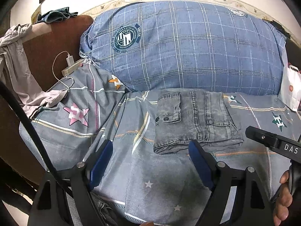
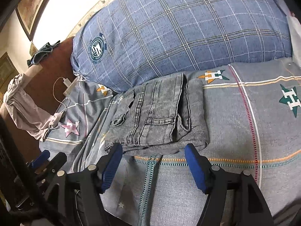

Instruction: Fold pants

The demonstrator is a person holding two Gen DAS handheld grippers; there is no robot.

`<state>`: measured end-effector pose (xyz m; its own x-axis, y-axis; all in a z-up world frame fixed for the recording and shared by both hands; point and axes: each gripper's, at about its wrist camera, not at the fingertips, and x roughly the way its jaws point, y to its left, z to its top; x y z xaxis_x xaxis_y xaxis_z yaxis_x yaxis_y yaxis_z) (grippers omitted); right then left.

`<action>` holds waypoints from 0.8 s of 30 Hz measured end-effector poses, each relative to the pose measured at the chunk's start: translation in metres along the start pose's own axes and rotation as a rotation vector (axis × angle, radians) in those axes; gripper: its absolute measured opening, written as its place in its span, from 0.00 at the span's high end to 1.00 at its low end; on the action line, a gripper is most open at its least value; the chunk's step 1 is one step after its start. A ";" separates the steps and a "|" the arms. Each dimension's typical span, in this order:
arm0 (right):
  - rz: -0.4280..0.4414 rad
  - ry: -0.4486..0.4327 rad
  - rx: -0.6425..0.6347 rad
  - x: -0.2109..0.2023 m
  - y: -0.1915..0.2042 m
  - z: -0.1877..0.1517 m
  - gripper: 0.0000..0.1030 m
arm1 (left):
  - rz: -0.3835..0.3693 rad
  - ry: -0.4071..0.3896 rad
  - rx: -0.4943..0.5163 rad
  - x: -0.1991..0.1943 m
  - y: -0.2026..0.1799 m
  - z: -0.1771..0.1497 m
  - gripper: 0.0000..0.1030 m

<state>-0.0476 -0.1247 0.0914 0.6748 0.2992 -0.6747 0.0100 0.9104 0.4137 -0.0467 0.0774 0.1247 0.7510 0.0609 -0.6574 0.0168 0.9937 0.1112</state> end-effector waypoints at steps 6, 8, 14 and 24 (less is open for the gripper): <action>0.008 -0.006 0.009 -0.004 0.000 0.000 0.30 | 0.003 -0.001 0.023 -0.004 -0.006 0.000 0.19; 0.010 -0.009 0.008 -0.005 0.001 0.001 0.30 | 0.003 -0.003 0.029 -0.005 -0.007 -0.001 0.19; 0.008 -0.009 0.010 -0.005 0.001 0.000 0.30 | 0.006 -0.006 0.022 -0.007 -0.003 0.000 0.19; 0.003 0.002 0.011 -0.002 -0.001 0.000 0.30 | -0.003 0.007 0.023 -0.002 -0.002 -0.002 0.19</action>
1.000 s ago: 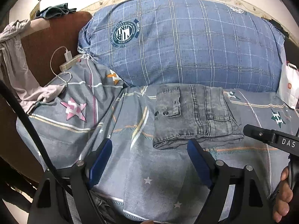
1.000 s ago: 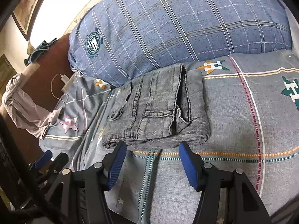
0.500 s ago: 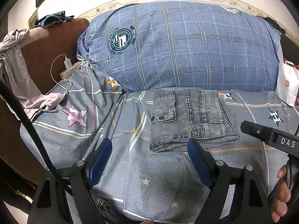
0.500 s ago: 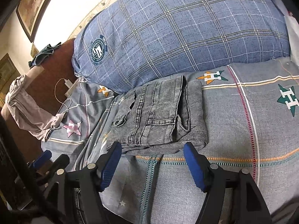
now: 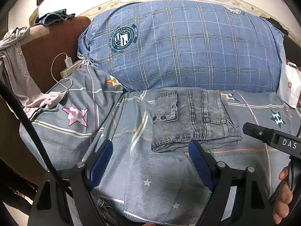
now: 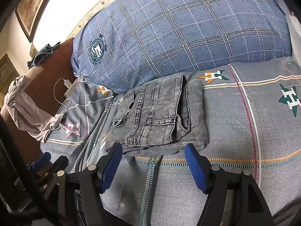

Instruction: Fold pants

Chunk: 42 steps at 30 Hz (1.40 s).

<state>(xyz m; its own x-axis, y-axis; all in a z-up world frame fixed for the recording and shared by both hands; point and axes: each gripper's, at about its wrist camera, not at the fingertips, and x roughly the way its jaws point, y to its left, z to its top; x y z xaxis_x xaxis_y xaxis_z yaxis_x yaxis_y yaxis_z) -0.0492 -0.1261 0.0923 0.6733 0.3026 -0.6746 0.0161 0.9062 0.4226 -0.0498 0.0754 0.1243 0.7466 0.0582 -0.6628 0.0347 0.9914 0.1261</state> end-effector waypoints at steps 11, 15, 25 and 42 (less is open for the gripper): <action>-0.001 0.008 0.001 0.002 -0.001 0.000 0.30 | 0.005 -0.001 0.002 -0.001 0.000 0.001 0.19; -0.003 0.013 0.000 0.003 -0.001 0.000 0.30 | 0.005 -0.001 0.003 0.000 0.000 0.001 0.19; -0.010 0.018 0.004 0.005 -0.003 0.000 0.30 | 0.001 0.008 0.008 0.004 -0.001 0.000 0.19; -0.015 0.022 0.006 0.006 -0.005 0.001 0.30 | -0.001 0.016 0.006 0.008 -0.002 -0.002 0.19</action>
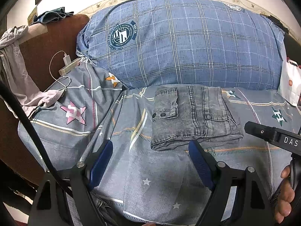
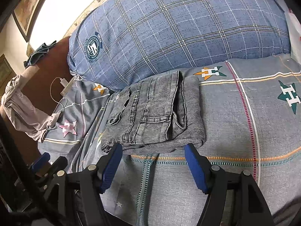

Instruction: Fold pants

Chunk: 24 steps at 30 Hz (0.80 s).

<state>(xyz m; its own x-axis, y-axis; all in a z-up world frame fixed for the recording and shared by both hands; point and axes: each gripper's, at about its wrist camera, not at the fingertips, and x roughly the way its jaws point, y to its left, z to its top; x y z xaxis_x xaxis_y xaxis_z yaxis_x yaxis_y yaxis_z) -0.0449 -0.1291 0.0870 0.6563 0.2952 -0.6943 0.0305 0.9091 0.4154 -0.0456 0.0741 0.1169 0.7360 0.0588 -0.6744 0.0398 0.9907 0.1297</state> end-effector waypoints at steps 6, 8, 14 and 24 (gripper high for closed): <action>-0.003 0.000 0.005 0.000 -0.003 0.001 0.30 | -0.003 0.000 0.003 0.001 0.000 -0.001 0.19; -0.006 0.001 0.006 0.001 -0.003 0.001 0.30 | -0.003 0.001 0.001 0.002 0.000 -0.001 0.19; -0.012 0.003 0.009 0.002 -0.003 0.000 0.30 | -0.009 0.005 -0.001 0.004 0.001 -0.001 0.19; -0.018 0.019 0.009 0.007 -0.001 -0.001 0.30 | -0.005 0.017 -0.009 0.008 0.005 -0.004 0.19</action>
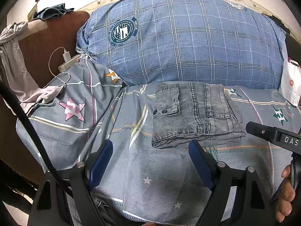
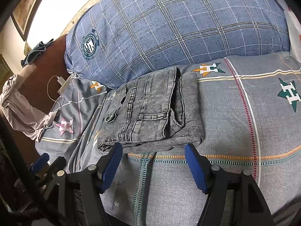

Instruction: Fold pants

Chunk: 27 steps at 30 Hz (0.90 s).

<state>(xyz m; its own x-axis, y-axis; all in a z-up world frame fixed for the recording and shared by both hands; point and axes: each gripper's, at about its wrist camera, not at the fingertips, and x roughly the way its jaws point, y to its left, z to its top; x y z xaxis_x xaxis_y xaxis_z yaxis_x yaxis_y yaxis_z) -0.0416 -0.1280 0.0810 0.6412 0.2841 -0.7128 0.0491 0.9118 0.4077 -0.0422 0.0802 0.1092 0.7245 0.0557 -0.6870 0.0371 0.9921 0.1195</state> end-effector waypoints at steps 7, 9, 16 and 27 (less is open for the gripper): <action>0.002 -0.005 0.001 -0.003 0.000 0.000 0.30 | 0.000 -0.003 0.006 -0.003 -0.001 0.002 0.19; 0.003 -0.008 0.005 -0.004 -0.002 0.001 0.30 | -0.001 -0.008 0.013 -0.004 -0.003 0.002 0.19; 0.000 -0.006 0.009 -0.004 -0.001 0.000 0.30 | -0.002 -0.009 0.023 -0.004 -0.004 0.002 0.19; -0.004 -0.004 0.009 -0.003 -0.001 0.000 0.30 | -0.005 -0.006 0.019 -0.002 -0.003 0.001 0.19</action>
<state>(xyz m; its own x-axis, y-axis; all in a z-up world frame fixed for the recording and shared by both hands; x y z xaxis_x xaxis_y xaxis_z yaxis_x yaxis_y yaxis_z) -0.0430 -0.1295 0.0828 0.6437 0.2799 -0.7122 0.0587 0.9099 0.4106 -0.0433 0.0766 0.1109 0.7281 0.0497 -0.6836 0.0539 0.9901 0.1294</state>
